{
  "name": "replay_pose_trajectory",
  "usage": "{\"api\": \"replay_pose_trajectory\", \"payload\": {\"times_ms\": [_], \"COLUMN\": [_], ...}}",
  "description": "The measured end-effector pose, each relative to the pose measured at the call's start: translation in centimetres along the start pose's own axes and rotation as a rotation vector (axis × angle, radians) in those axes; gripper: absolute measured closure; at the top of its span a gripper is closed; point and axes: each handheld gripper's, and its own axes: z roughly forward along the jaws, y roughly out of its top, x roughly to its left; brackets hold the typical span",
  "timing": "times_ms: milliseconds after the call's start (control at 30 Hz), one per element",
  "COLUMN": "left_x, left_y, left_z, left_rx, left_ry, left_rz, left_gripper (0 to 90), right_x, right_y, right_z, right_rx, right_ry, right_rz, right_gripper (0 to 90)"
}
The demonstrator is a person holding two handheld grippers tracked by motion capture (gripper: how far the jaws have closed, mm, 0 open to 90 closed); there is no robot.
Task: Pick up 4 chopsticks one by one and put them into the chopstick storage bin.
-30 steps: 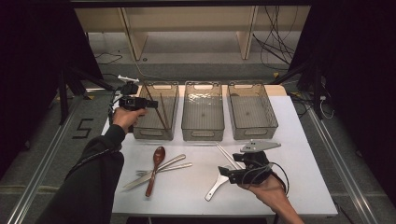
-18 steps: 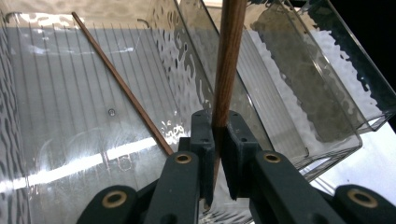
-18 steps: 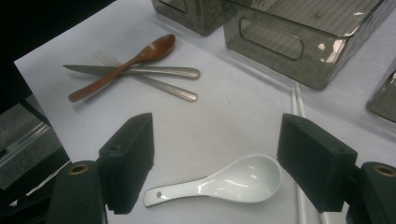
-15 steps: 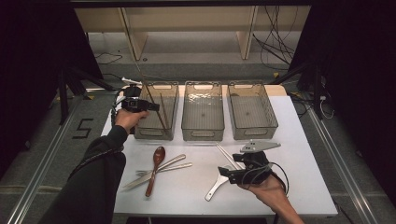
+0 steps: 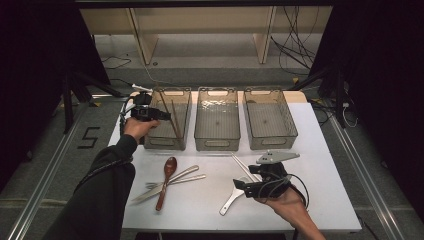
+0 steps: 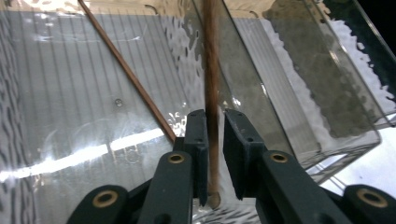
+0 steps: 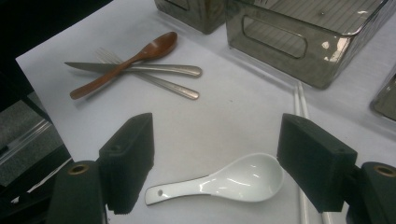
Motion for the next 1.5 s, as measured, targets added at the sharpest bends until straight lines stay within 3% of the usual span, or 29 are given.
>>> {"api": "replay_pose_trajectory", "payload": {"times_ms": [200, 300, 500, 667, 767, 1000, 1500], "left_x": [0.2, 0.0, -1.4, -3.0, -4.1, -5.7, -7.6], "left_y": [0.0, 0.0, -0.6, -1.7, -2.9, -5.0, -9.9], "left_z": [-0.2, -0.4, -1.7, -3.8, -5.0, -6.1, -6.8], "left_rx": [-0.015, -0.023, -0.069, -0.132, -0.168, -0.183, -0.184], "left_ry": [0.016, 0.01, -0.045, -0.115, -0.169, -0.219, -0.27], "left_rz": [-0.002, -0.001, 0.028, 0.076, 0.13, 0.197, 0.257], "left_gripper": [66.9, 56.5, 36.4, 28.2, 25.3, 18.5, 16.1], "right_x": [0.0, 0.0, -0.1, -0.3, -0.4, -0.7, -2.8], "right_y": [0.0, 0.0, 0.0, 0.0, 0.0, 0.1, -0.3], "right_z": [0.0, 0.0, -0.1, -0.1, -0.2, -0.2, -0.2], "right_rx": [0.0, 0.0, 0.0, 0.0, 0.0, 0.004, 0.074], "right_ry": [0.0, 0.0, -0.002, -0.009, -0.012, -0.024, -0.105], "right_rz": [0.0, 0.0, 0.002, 0.008, 0.007, 0.008, 0.028], "right_gripper": [28.2, 28.2, 28.2, 28.2, 28.2, 28.2, 28.7]}}
